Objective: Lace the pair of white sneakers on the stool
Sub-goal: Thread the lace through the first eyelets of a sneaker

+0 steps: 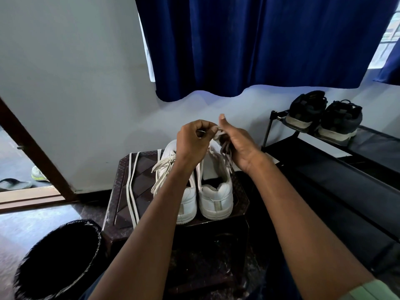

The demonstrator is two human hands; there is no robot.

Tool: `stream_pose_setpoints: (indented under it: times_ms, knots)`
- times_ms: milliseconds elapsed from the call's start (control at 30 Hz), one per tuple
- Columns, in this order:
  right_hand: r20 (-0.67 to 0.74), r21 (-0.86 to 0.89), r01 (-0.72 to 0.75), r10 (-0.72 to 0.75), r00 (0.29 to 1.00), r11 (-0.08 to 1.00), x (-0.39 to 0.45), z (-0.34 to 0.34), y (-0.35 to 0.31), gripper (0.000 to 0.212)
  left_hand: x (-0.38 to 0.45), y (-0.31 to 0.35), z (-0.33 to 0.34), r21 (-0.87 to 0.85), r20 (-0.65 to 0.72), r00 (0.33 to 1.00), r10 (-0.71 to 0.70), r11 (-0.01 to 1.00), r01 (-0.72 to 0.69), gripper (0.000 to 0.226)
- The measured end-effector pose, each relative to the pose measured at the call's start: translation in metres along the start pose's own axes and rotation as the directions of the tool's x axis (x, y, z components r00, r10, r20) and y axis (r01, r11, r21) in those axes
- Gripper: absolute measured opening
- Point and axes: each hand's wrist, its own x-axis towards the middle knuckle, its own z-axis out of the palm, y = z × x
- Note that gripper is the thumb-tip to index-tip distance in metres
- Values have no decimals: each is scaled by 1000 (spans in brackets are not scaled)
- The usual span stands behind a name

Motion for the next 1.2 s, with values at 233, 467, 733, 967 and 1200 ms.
stream_pose_setpoints:
  times_ms: [233, 467, 733, 967, 1200]
  knots:
    - [-278, 415, -37, 165, 946, 909, 37, -20, 34, 41, -5, -10, 3, 241, 217, 976, 1, 969, -55, 10]
    - [-256, 505, -98, 257, 932, 858, 48, 1, 64, 44, -4, -14, -6, 398, 147, 981, -130, 916, 61, 14]
    - [-296, 503, -121, 302, 906, 856, 53, 27, 70, 47, -5, -26, -24, 451, 140, 979, -146, 890, 68, 16]
    - [-318, 275, -75, 164, 934, 959, 50, 44, 65, 44, 0, -34, -32, 470, 128, 976, -175, 877, 96, 17]
    - [-2, -839, 39, -76, 997, 542, 61, 15, 56, 27, 3, -33, -31, 455, 146, 979, -144, 888, 63, 20]
